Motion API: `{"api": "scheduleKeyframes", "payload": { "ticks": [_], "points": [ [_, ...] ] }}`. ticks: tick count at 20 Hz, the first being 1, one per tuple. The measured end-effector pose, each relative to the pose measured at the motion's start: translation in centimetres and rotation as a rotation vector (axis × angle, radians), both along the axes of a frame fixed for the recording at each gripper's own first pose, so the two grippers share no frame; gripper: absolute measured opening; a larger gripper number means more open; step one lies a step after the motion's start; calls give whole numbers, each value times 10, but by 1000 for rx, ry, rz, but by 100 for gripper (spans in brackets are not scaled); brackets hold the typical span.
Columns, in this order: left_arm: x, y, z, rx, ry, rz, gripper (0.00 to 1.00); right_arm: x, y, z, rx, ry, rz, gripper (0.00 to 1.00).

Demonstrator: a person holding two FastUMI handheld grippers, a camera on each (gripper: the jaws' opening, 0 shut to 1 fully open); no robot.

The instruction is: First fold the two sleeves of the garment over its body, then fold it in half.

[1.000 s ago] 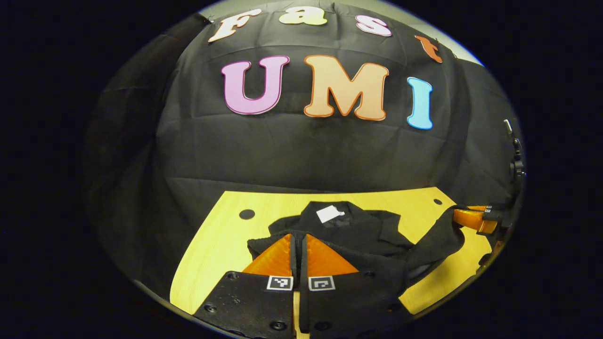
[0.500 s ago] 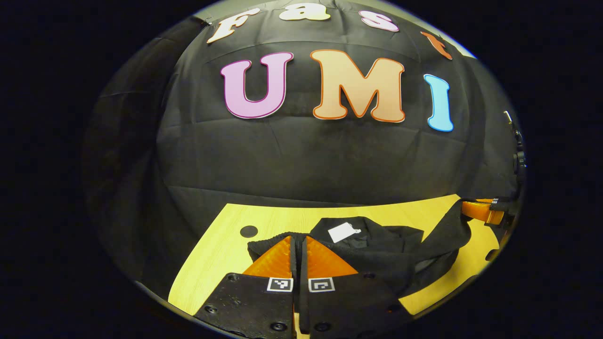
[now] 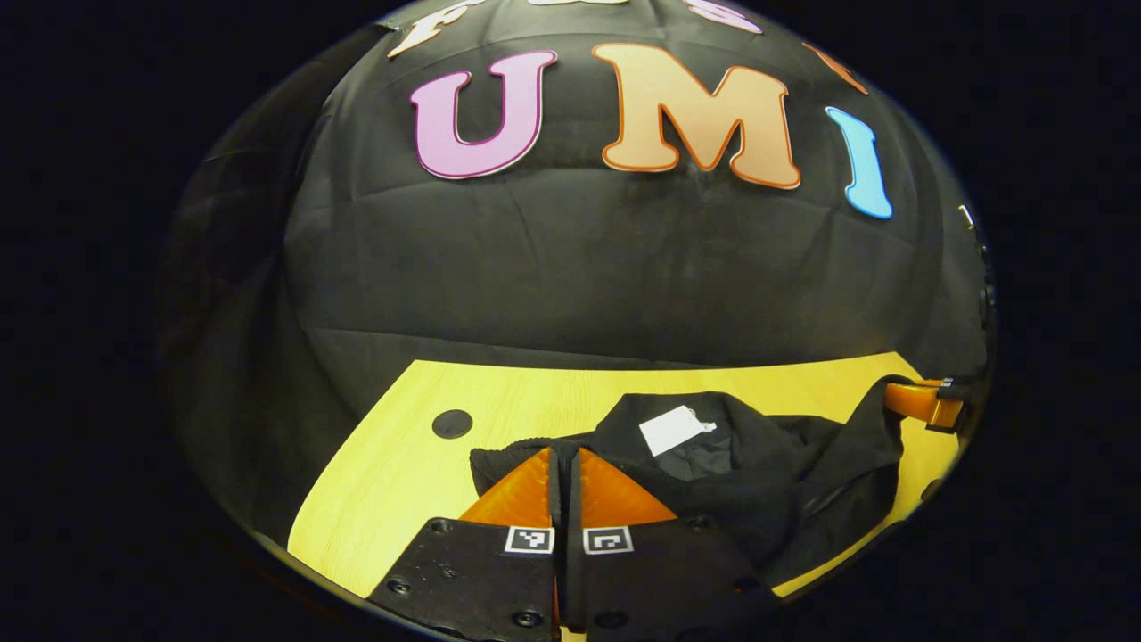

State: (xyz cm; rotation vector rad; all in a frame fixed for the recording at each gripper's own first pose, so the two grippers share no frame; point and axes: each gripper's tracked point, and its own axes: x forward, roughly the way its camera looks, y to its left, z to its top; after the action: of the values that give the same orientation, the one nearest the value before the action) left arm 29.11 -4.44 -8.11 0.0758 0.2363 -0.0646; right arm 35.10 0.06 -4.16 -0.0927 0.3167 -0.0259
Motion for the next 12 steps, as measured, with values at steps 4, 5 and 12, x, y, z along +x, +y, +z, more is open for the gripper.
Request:
{"api": "scheduleKeyframes", "payload": {
  "ticks": [4, 5, 12],
  "points": [
    [13, 2, -9, 0, 3, 17, 0, 11, -10, -15, 4, 34, -4, 2],
    [15, 2, -10, -2, -8, 21, 0, 13, -11, -16, 6, 37, -7, 2],
    [25, -11, 20, 0, -78, 6, 7, 20, -10, -9, 98, 10, -27, 18]
  ]
}}
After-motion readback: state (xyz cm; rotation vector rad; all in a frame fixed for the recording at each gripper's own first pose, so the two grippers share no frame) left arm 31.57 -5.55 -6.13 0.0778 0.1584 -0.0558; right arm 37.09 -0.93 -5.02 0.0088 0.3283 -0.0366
